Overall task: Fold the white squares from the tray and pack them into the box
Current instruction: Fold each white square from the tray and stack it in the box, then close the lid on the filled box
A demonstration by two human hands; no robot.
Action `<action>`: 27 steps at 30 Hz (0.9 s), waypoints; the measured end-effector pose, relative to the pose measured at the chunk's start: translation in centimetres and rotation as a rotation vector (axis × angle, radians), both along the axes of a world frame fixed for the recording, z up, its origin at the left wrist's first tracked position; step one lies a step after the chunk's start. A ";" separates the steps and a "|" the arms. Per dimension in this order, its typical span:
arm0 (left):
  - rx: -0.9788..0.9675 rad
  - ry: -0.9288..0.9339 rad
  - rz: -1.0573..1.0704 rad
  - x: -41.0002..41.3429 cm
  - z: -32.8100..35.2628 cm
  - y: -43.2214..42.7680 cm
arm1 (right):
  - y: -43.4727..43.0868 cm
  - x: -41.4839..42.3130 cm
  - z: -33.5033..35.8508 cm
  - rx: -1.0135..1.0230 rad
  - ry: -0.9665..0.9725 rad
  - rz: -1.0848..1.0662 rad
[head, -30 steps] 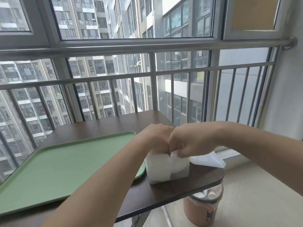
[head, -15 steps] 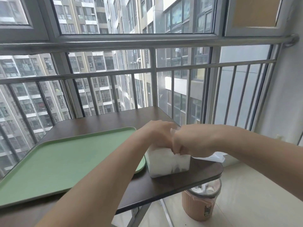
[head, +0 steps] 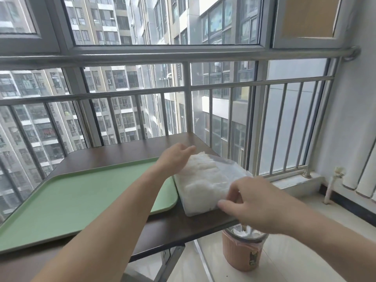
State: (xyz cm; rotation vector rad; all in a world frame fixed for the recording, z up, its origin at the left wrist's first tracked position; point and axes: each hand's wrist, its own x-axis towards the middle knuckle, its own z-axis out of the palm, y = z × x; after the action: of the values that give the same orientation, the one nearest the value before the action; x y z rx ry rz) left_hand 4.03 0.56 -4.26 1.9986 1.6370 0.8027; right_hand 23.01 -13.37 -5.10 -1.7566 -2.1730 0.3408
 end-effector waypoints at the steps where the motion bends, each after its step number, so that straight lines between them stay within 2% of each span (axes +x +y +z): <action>1: 0.009 -0.028 0.016 -0.1 0.0 -0.2 | -0.3 -0.4 -0.8 0.022 0.004 -0.028; 6: 0.009 -0.191 0.051 -0.8 1.3 -0.9 | -0.7 -2.3 -1.7 0.104 0.172 -0.124; 9: 0.020 -0.165 0.069 -2.1 1.9 -1.1 | -0.3 -3.1 -1.3 0.153 0.195 -0.170; 14: 0.076 -0.319 0.164 -4.7 2.1 -2.7 | 0.2 -4.5 -1.1 0.172 0.228 -0.187; 20: 0.153 -0.390 0.295 -10.9 2.3 -5.3 | 1.7 -7.8 0.9 0.263 0.352 -0.053; 27: 0.193 -0.343 0.460 -18.9 0.6 -10.0 | 6.5 -14.1 1.6 0.231 0.353 0.112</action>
State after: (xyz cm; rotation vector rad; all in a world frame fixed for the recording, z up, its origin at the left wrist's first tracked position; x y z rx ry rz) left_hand -14.90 -9.49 -3.69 1.4931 1.8819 1.4288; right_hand 8.96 -6.85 -3.52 -1.3412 -1.9706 0.3781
